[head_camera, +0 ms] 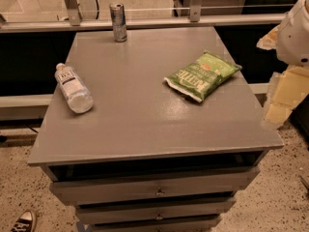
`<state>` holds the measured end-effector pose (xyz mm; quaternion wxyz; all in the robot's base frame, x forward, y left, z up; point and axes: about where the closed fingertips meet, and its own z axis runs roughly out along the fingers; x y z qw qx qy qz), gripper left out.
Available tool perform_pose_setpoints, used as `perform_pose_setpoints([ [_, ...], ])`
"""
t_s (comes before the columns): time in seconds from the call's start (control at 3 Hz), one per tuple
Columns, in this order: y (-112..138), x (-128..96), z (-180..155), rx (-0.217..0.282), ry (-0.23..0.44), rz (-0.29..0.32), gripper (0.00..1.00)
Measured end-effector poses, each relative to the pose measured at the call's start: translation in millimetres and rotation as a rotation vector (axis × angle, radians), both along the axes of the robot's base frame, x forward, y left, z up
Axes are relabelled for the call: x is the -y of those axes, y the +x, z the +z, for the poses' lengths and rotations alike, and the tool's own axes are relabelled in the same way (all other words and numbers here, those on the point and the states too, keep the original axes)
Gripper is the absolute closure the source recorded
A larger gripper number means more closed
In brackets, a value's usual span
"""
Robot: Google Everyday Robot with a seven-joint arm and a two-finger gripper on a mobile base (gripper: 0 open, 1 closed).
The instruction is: Pick redbull can
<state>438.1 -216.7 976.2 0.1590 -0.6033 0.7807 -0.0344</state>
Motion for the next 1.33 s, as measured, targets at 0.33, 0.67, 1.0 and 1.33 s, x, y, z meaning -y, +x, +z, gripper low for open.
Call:
perform_pose_setpoints([
  [0.33,0,0,0,0.0,0.0,0.0,0.0],
  [0.67,20,-9,-10,0.012,0.035,0.004,0.0],
  [1.0,69,-27,-27,0.051,0.117,-0.005,0.0],
  [1.33,144,-60,-31,0.142,0.277,-0.033,0.0],
])
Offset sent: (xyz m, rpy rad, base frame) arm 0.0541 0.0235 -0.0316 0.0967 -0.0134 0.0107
